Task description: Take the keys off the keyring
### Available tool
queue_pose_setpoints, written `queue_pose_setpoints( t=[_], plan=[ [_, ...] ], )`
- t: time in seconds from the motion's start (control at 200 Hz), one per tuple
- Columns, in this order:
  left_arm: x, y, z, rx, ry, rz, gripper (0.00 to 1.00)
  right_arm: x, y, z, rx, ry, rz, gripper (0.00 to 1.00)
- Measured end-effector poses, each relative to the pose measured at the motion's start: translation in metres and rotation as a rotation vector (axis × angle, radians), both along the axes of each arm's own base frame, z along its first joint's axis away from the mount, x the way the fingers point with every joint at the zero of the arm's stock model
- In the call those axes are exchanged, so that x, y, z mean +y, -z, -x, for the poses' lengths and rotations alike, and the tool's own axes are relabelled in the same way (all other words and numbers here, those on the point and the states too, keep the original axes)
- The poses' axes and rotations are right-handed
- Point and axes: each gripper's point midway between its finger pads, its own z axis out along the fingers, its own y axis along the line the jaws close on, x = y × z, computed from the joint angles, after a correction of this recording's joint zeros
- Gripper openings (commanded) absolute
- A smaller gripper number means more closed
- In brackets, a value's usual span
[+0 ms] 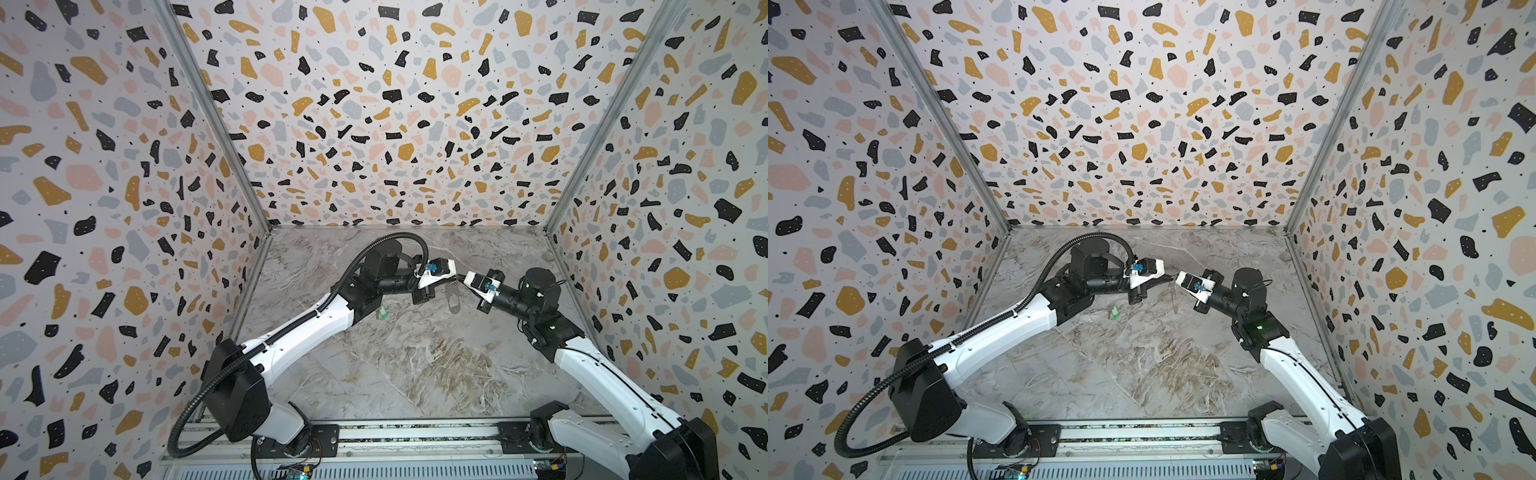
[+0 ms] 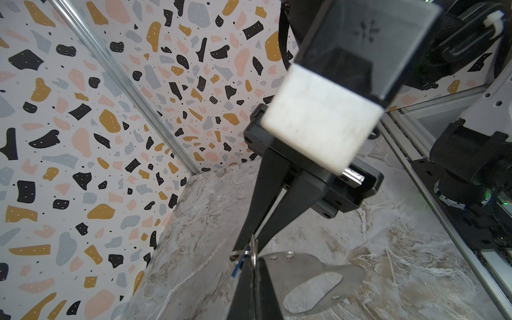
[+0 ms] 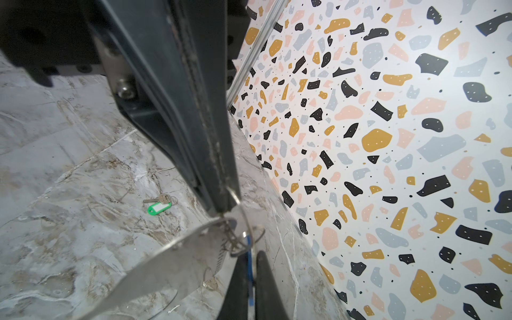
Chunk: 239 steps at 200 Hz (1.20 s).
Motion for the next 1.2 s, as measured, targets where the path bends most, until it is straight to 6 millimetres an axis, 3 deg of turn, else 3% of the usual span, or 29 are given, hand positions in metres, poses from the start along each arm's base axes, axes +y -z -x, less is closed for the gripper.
queue_pose_setpoints(
  t=[0.385,0.621,0.796,0.991,1.196],
  plan=[
    [-0.005,-0.007,-0.003,0.055,0.017,0.076,0.0,0.0,-0.005,0.0,-0.023,-0.006,-0.001,0.0],
    [-0.007,-0.016,-0.003,0.083,0.051,0.128,0.0,-0.005,-0.009,-0.004,-0.043,0.013,-0.002,0.34],
    [-0.008,-0.022,-0.001,0.093,0.076,0.161,0.0,-0.026,-0.015,-0.008,-0.072,0.064,-0.002,0.45],
    [-0.009,-0.021,-0.001,0.107,0.086,0.164,0.0,-0.043,-0.028,0.001,-0.104,0.053,-0.022,0.45],
    [-0.009,-0.021,0.0,0.108,0.088,0.164,0.0,-0.034,-0.032,0.02,-0.073,-0.074,-0.052,0.42]
  ],
)
